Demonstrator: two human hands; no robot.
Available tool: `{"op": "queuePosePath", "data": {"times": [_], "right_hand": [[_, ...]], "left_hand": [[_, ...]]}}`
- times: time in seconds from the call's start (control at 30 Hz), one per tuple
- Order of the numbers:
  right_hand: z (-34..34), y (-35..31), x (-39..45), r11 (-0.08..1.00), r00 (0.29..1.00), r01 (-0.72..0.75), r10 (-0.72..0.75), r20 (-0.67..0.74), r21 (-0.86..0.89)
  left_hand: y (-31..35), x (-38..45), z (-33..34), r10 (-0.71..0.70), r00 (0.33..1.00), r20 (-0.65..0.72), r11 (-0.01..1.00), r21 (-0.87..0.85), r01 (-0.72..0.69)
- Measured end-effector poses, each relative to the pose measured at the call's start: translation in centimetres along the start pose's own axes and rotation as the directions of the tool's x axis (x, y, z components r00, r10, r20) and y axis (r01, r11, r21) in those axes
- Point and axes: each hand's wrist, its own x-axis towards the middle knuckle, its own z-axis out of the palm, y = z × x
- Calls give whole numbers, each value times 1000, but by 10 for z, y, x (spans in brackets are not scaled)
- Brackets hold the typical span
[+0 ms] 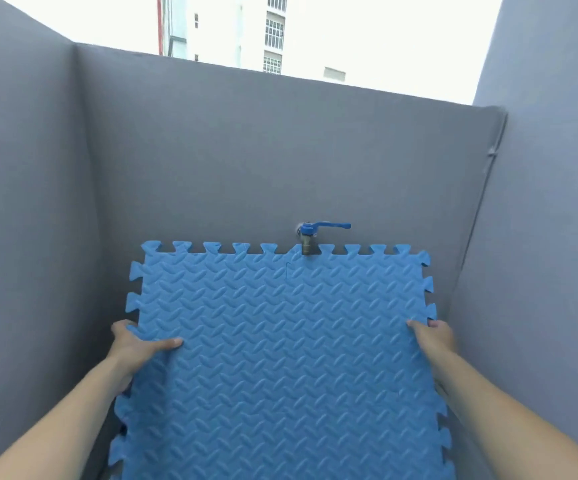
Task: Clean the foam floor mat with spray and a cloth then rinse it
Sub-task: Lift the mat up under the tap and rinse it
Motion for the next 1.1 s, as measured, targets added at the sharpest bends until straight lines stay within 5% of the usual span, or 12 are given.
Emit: {"op": "queuePosePath", "data": {"times": [0.13, 0.2, 0.27, 0.37, 0.53, 0.8, 1.1], "right_hand": [[11, -75, -44, 960, 999, -39, 33, -27, -278], [23, -115, -60, 940, 978, 198, -210, -12, -279], [35, -155, -69, 819, 861, 506, -499, 99, -271], [51, -201, -69, 569, 666, 741, -689, 287, -356], [59, -214, -74, 429, 598, 771, -740, 307, -470], [70, -215, -81, 451, 627, 704, -758, 182, -548], [74, -209, -89, 448, 605, 680, -790, 100, -580]], "left_hand": [[-1, 8, 25, 48, 999, -6, 999, 9, -48], [-3, 12, 35, 51, 999, -18, 999, 17, -50], [-5, 14, 38, 46, 999, -18, 998, 42, -45], [-7, 18, 38, 14, 1000, 13, 993, 120, -15], [-1, 16, 46, 145, 987, -67, 792, 606, -75], [-21, 24, 51, 357, 934, 17, 874, 347, -340], [-20, 27, 54, 333, 942, 34, 862, 394, -319]]}}
